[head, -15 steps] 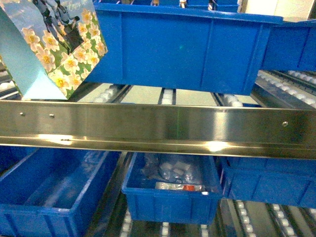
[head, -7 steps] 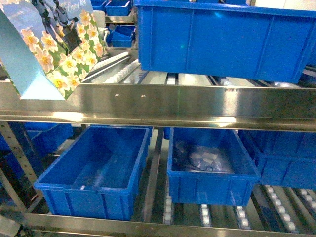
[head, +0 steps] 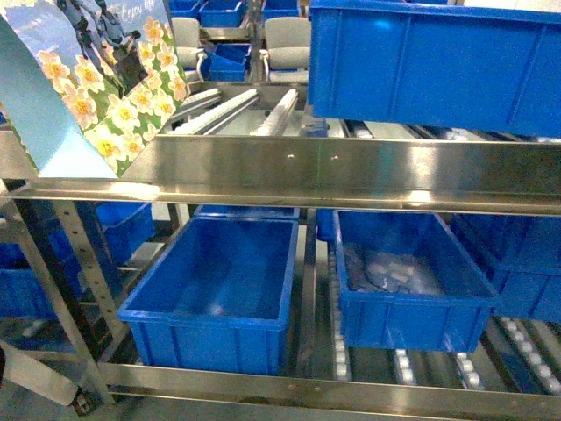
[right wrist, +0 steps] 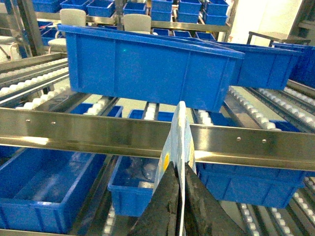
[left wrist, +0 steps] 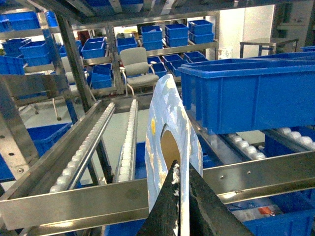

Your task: Move flower gift bag to table near conveyor

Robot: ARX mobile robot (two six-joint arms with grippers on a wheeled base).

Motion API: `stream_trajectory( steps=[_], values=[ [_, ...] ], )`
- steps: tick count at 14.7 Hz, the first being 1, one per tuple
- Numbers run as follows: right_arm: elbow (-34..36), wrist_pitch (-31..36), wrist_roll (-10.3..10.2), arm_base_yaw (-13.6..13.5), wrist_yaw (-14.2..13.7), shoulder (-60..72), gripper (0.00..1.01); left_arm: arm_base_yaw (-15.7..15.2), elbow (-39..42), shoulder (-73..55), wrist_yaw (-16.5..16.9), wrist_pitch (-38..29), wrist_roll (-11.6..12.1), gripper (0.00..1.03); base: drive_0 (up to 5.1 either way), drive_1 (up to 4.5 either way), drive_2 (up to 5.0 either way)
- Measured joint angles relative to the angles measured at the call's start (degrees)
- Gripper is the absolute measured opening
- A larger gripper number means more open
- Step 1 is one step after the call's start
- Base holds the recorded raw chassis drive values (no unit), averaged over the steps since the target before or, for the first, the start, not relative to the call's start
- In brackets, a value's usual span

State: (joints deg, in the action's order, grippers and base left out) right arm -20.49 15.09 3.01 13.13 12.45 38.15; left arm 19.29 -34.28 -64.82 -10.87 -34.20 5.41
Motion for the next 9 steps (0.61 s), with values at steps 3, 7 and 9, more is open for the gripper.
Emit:
stream_trajectory(
  steps=[3, 7, 9],
  values=[
    [0.0, 0.0, 0.0, 0.0, 0.0, 0.0, 0.03, 0.0, 0.0, 0.0, 0.0, 0.0, 0.0, 0.02, -4.9, 1.74, 3.0],
    [0.0, 0.0, 0.0, 0.0, 0.0, 0.0, 0.03, 0.0, 0.0, 0.0, 0.0, 0.0, 0.0, 0.02, -4.9, 2.49, 2.5],
    [0.0, 0.0, 0.0, 0.0, 0.0, 0.0, 0.03, 0.0, 0.0, 0.0, 0.0, 0.0, 0.0, 0.02, -5.0, 2.30, 2.3]
  ],
)
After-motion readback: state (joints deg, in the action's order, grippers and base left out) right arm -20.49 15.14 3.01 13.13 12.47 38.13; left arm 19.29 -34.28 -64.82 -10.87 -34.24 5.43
